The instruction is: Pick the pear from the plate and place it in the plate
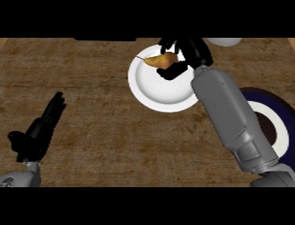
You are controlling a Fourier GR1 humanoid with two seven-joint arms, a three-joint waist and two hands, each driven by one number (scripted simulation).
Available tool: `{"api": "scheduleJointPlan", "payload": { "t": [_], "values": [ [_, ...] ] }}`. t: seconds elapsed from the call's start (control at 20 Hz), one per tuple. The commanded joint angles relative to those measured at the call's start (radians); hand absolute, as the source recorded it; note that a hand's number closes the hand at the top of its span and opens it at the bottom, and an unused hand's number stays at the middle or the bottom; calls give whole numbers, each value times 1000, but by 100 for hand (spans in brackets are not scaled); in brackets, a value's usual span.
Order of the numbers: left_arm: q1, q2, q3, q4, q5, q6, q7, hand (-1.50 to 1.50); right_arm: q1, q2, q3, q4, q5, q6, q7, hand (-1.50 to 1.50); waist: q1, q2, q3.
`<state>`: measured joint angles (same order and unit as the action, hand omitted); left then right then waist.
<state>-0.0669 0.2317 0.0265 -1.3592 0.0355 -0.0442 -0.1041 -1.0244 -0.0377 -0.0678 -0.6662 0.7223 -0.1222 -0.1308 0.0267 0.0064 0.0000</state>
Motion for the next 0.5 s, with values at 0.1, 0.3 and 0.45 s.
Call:
{"api": "scheduleJointPlan", "payload": {
  "t": [0.1,0.3,0.45],
  "values": [
    [12,-17,1,-11,-12,11,-10,0,-96,36,-44,195,-28,-62,51,-150,4,1,0],
    [-39,-12,5,3,-10,1,27,0,-83,37,-62,252,-158,-137,-17,-150,17,4,0],
    [10,-5,10,17,-18,-7,-47,0,-95,37,-212,218,-206,-150,-86,-150,16,10,1]
  ]
}}
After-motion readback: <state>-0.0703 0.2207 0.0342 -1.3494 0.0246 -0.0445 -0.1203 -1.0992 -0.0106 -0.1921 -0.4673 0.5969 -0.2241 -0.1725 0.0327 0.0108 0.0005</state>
